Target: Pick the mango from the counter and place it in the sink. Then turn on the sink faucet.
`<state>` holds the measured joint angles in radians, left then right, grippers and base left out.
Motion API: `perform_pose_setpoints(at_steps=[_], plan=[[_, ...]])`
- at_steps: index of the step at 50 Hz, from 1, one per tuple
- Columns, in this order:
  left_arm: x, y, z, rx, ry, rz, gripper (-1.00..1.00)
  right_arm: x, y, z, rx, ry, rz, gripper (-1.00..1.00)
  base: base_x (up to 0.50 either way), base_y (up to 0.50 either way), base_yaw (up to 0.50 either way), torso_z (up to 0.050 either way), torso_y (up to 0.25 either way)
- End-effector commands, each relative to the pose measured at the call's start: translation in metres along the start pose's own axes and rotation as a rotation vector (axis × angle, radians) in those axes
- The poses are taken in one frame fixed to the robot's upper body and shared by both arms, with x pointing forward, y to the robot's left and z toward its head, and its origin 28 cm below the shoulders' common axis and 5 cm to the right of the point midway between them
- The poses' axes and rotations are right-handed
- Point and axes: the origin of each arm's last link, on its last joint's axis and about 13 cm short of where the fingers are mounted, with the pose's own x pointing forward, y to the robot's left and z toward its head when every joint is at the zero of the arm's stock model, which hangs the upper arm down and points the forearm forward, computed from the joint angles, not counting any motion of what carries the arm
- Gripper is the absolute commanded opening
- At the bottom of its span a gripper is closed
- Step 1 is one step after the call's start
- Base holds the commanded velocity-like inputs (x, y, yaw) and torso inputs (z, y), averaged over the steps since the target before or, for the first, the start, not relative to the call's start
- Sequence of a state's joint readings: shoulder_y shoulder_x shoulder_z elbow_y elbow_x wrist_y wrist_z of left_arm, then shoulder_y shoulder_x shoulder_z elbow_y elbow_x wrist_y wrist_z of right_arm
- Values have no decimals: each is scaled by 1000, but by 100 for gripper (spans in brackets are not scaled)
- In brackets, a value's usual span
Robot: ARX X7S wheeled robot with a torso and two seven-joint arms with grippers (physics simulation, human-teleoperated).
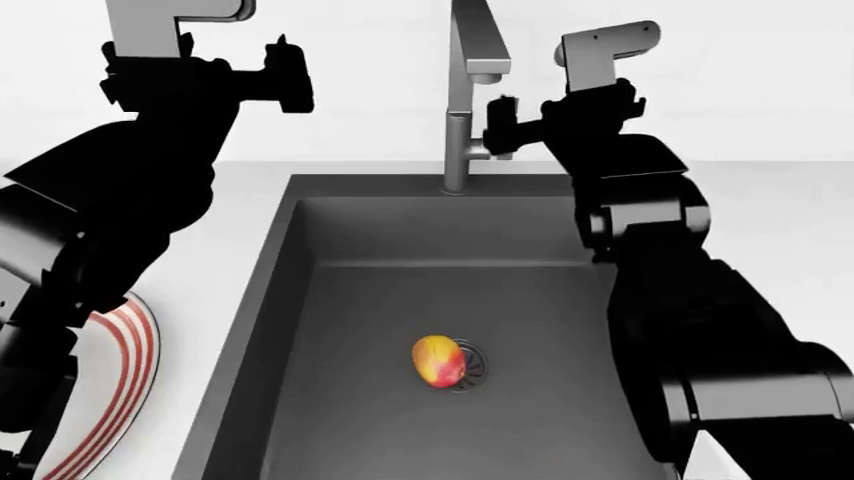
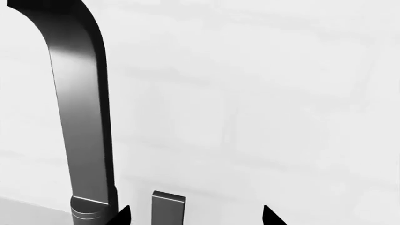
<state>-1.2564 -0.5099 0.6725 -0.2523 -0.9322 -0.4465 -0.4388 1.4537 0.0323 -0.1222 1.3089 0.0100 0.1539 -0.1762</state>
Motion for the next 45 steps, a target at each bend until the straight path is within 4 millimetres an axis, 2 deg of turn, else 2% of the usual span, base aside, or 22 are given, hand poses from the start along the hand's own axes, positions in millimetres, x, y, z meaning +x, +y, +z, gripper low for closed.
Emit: perform_pose_setpoints(at_steps=[1, 5, 10, 12, 32, 45], plan=[[-2, 0, -1, 3, -4, -15, 100, 1, -1, 11, -22, -41, 2, 100, 0, 0, 0, 0, 0], [-2, 1, -2, 1, -2, -16, 100, 1, -3, 14, -28, -55, -30, 100, 0, 0, 0, 0, 0], [-2, 1, -3, 1, -1, -15, 100, 1, -1, 9, -21, -29, -24, 100, 0, 0, 0, 0, 0], [-2, 2, -3, 0, 1, -16, 100, 0, 1, 4, -75, 8, -16, 100, 0, 0, 0, 0, 0], [-2, 2, -4, 4, 3, -11, 100, 0, -2, 6, -82, 10, -67, 100, 0, 0, 0, 0, 0], [-1, 3, -6, 2, 8, -10, 100, 0, 4, -3, -117, 67, 1, 100, 0, 0, 0, 0, 0]])
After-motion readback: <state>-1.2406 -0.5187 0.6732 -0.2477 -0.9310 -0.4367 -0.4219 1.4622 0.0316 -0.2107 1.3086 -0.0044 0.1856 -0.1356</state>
